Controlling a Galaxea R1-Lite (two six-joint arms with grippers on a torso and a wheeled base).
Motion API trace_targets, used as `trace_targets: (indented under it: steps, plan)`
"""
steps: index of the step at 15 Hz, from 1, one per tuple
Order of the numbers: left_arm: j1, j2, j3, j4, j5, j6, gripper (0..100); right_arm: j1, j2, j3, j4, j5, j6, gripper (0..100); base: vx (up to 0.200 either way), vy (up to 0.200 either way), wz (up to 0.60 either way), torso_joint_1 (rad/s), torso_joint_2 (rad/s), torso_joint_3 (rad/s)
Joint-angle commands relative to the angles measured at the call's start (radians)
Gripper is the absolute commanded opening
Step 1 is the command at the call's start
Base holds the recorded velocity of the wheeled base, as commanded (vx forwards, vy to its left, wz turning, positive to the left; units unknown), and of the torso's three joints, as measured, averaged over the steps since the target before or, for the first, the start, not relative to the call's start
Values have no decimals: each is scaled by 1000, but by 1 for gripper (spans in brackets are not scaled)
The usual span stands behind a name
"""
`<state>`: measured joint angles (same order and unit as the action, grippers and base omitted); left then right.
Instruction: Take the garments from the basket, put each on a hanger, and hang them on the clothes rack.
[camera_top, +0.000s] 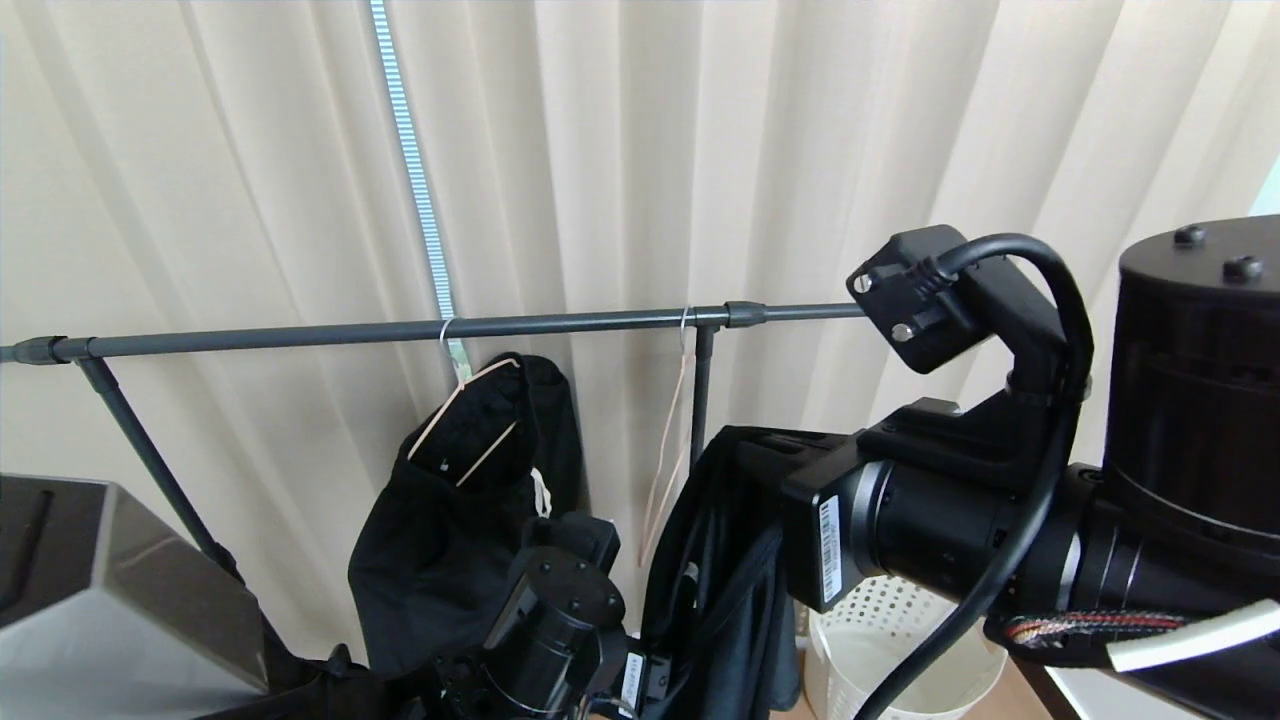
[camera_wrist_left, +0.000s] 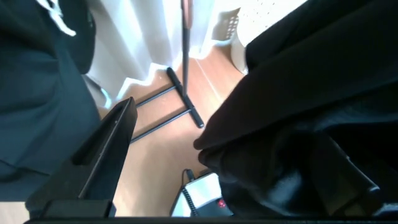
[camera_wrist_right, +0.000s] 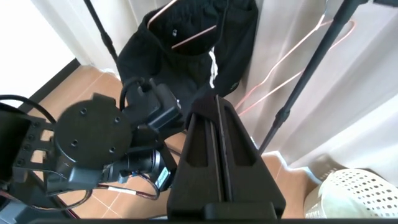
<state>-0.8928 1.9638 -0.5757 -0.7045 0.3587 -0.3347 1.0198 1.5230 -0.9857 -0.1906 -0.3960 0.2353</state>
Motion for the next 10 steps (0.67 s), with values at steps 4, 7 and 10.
trace_targets:
  steps: [4,7,10]
  plan:
    - [15,-59,2,2,2,-1,100,-96,-29,9,3,0,-28,0,0,0,0,0,0,0]
    - [25,-112,10,5,0,2,100,-133,-26,10,3,0,-31,0,0,0,0,0,0,0]
    - [31,-129,20,5,-4,9,100,-168,-27,10,3,0,-37,0,0,0,0,0,0,0]
